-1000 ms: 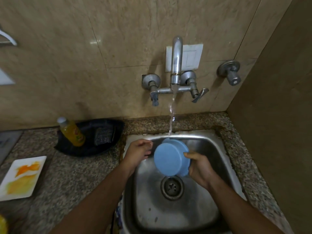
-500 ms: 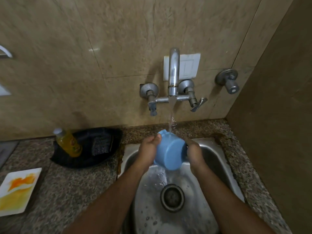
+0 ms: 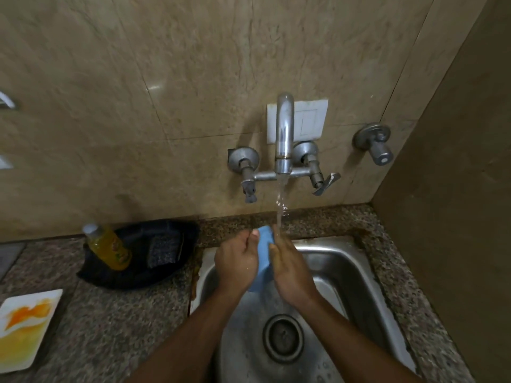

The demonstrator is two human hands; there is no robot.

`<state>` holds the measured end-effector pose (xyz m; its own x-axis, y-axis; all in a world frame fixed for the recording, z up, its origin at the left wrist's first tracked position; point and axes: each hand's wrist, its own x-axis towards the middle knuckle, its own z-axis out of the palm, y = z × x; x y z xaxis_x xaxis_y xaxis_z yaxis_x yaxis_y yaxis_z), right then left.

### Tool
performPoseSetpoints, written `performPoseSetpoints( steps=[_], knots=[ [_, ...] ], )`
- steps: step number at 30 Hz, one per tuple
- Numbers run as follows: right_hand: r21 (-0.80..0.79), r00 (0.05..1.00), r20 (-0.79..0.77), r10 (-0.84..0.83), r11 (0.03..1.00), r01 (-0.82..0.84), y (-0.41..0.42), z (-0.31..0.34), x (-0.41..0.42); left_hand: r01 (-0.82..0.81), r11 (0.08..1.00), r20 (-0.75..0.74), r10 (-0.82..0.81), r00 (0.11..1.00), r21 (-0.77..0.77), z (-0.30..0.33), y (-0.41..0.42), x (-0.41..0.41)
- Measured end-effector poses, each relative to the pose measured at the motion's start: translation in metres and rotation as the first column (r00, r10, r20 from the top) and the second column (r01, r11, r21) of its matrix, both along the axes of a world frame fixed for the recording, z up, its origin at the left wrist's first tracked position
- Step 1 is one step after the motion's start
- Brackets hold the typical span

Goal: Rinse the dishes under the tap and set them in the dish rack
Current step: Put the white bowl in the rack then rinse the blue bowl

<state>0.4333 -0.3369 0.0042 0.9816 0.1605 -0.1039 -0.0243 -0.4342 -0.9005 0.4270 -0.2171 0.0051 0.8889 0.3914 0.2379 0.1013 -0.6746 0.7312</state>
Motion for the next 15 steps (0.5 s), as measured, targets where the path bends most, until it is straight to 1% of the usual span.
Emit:
performPoseSetpoints(
  steps=[1, 2, 3, 5, 6, 7, 9, 10, 11, 13, 14, 15],
  knots=[
    [0.120, 0.986, -0.164, -0.032, 0.991, 0.053, -0.001, -0.002, 0.007, 0.011, 0.999, 0.003, -0.011, 1.000, 0.038, 0.000, -0.002, -0.003],
    [0.214, 0.951, -0.304, -0.055, 0.969, 0.125, -0.001, -0.001, 0.012, -0.007, 0.999, 0.015, 0.006, 1.000, 0.050, -0.001, -0.003, -0.004],
    [0.246, 0.930, -0.361, -0.068, 0.955, 0.165, -0.001, -0.002, 0.014, -0.033, 0.999, 0.029, 0.032, 0.999, 0.021, -0.002, -0.002, -0.004],
    [0.289, 0.960, -0.276, -0.049, 0.948, 0.131, 0.000, 0.003, 0.010, -0.058, 0.993, 0.082, 0.067, 0.994, -0.104, 0.001, 0.002, 0.000],
    [0.317, 0.972, -0.235, -0.021, 0.944, 0.097, -0.002, 0.003, 0.008, -0.060, 0.988, 0.093, 0.074, 0.993, -0.142, 0.004, 0.003, 0.003],
    [0.359, 0.966, -0.260, 0.001, 0.928, 0.095, -0.004, 0.007, 0.007, -0.066, 0.985, 0.080, 0.079, 0.994, -0.161, 0.008, 0.003, 0.006],
    [0.481, 0.897, -0.442, 0.027, 0.851, 0.212, -0.009, 0.013, 0.016, -0.084, 0.976, 0.032, 0.093, 0.995, -0.200, 0.012, 0.002, 0.011],
    [0.516, 0.851, -0.525, 0.032, 0.807, 0.288, -0.014, 0.013, 0.022, -0.087, 0.959, 0.005, 0.092, 0.996, -0.270, 0.013, 0.000, 0.013],
    [0.520, 0.826, -0.563, 0.031, 0.790, 0.325, -0.019, 0.011, 0.026, -0.093, 0.918, -0.025, 0.090, 0.996, -0.386, 0.012, -0.001, 0.016],
    [0.543, 0.817, -0.577, 0.026, 0.759, 0.360, -0.022, 0.015, 0.029, -0.107, 0.761, -0.071, 0.080, 0.994, -0.640, 0.012, 0.000, 0.019],
    [0.534, 0.825, -0.566, 0.004, 0.764, 0.362, -0.022, 0.016, 0.030, -0.108, 0.706, -0.086, 0.067, 0.994, -0.700, 0.011, 0.002, 0.019],
    [0.511, 0.853, -0.522, -0.020, 0.793, 0.331, -0.022, 0.016, 0.030, -0.100, 0.697, -0.094, 0.048, 0.994, -0.710, 0.010, 0.005, 0.017]
  ],
)
